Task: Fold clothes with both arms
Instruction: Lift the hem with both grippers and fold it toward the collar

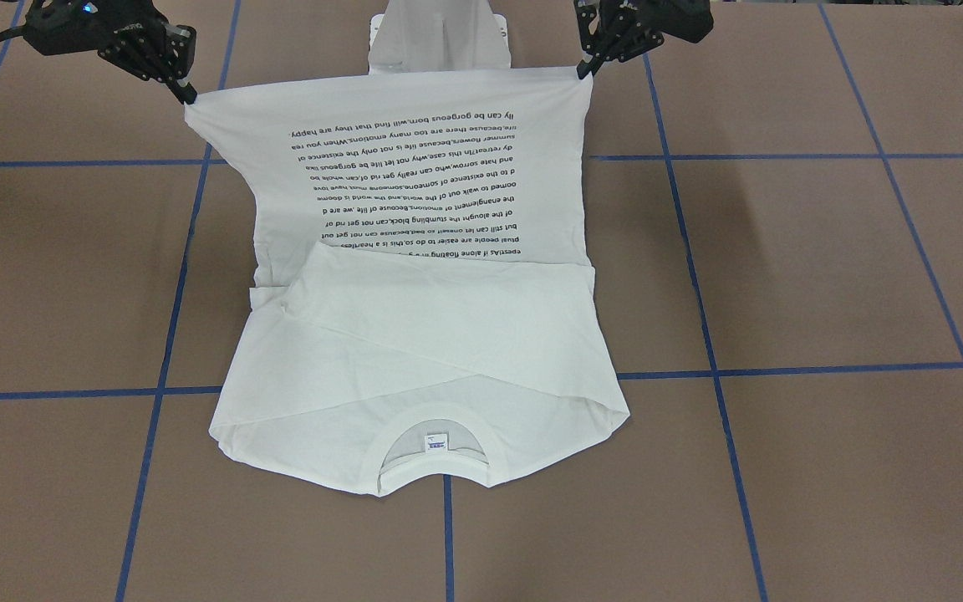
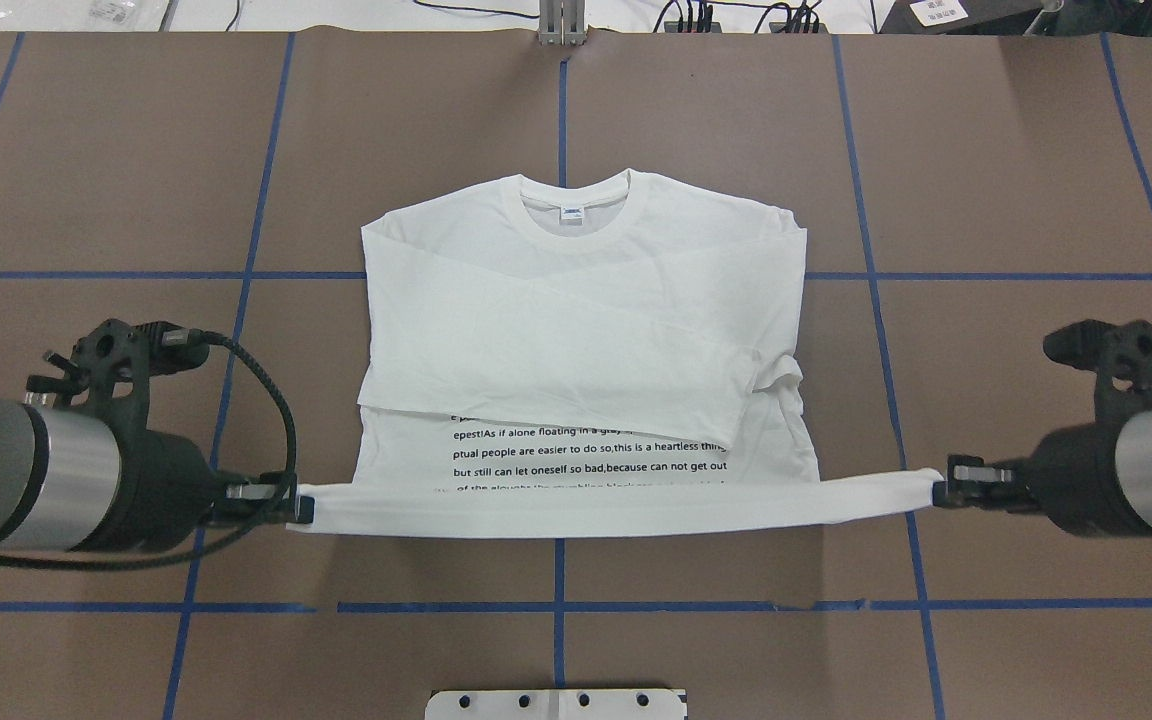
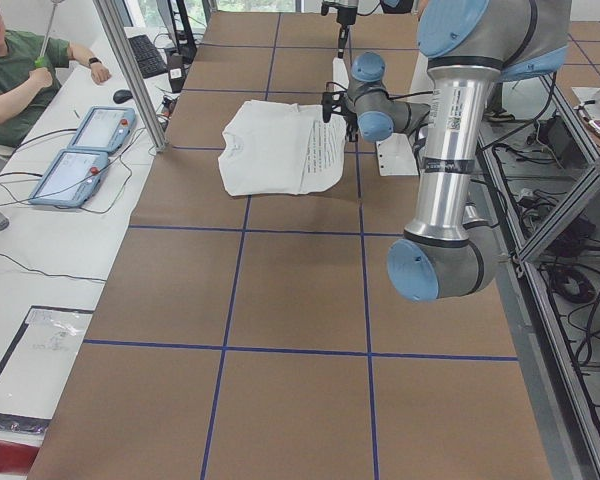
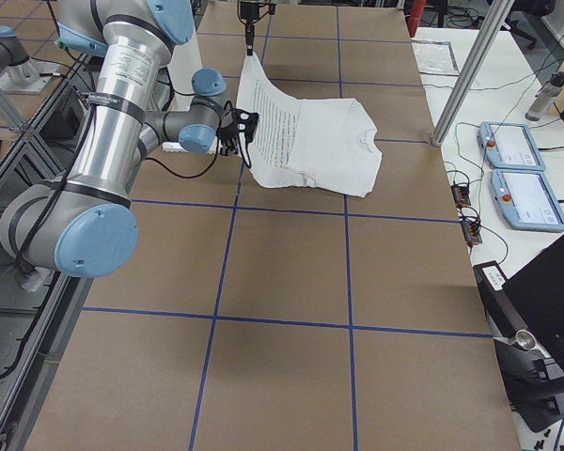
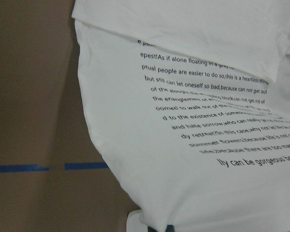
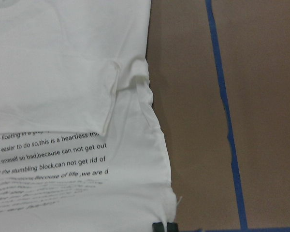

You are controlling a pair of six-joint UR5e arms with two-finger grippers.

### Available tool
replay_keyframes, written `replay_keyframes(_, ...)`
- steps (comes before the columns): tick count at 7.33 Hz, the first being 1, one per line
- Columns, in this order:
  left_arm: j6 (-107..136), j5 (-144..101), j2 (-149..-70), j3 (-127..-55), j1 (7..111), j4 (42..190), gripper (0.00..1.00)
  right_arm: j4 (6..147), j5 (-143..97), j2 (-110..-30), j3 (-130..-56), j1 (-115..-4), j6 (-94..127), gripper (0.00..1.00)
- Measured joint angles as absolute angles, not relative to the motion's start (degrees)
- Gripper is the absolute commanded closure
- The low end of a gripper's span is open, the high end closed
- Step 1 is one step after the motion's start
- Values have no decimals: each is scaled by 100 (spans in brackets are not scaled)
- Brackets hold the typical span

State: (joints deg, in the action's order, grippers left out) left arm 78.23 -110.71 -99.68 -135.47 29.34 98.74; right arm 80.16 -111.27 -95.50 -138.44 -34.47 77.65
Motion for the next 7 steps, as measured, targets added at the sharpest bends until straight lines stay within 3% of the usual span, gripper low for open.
replay_keyframes(2,7251,-11283,-10859,-12978,3867,9124,100,10051,-11344,-7541,-13285,-4242,6975,100)
replay_keyframes(3,7074,-11319,-11189,-12708,4201,8877,100,10501,-11358,-6920,-12950,-4495,6789,100)
replay_keyframes(7,6700,-11297,-12135,-11230,4635,8888,100,10717,-11371,-5703,-11439,-5171,6180,100)
